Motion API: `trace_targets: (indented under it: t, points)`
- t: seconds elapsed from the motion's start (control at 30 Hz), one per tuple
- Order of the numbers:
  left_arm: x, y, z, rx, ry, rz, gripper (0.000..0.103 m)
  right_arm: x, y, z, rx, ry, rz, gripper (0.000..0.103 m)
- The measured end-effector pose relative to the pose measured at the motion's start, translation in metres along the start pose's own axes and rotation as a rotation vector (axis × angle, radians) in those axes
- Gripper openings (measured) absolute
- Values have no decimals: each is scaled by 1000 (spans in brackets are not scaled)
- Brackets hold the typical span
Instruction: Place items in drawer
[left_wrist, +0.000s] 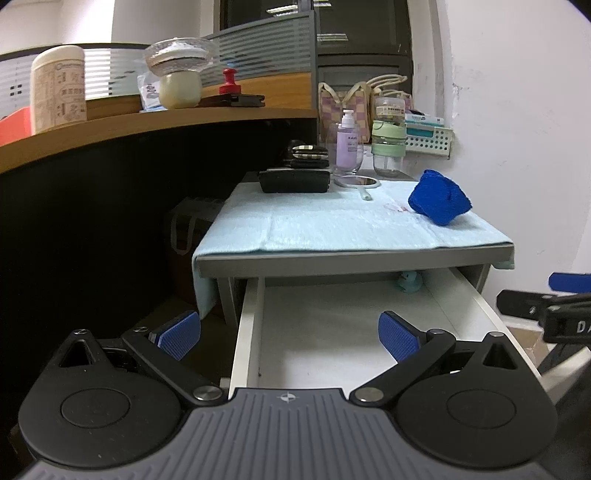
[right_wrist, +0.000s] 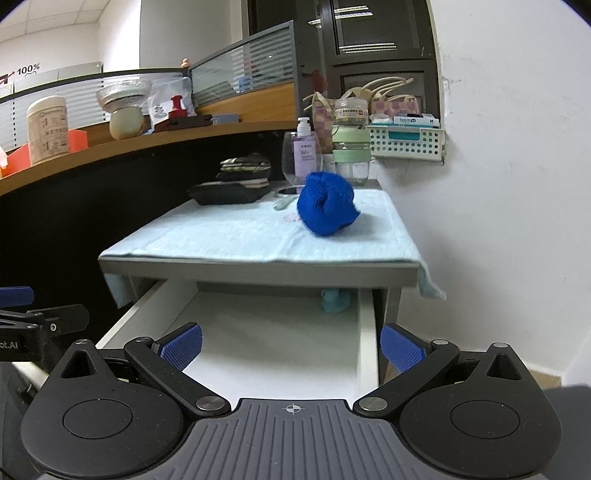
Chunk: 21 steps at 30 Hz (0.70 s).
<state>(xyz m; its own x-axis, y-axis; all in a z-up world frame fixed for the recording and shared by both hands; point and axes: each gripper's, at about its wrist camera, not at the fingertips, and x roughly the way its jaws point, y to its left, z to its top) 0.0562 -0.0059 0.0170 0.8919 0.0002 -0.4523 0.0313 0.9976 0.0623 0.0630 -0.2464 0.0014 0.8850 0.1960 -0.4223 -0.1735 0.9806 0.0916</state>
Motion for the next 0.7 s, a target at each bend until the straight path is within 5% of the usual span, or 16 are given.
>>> trace_targets:
  t: [0.7]
  points:
    - [86,4,104,41,33,-27,103,71,-32,96,-67,53,4,103]
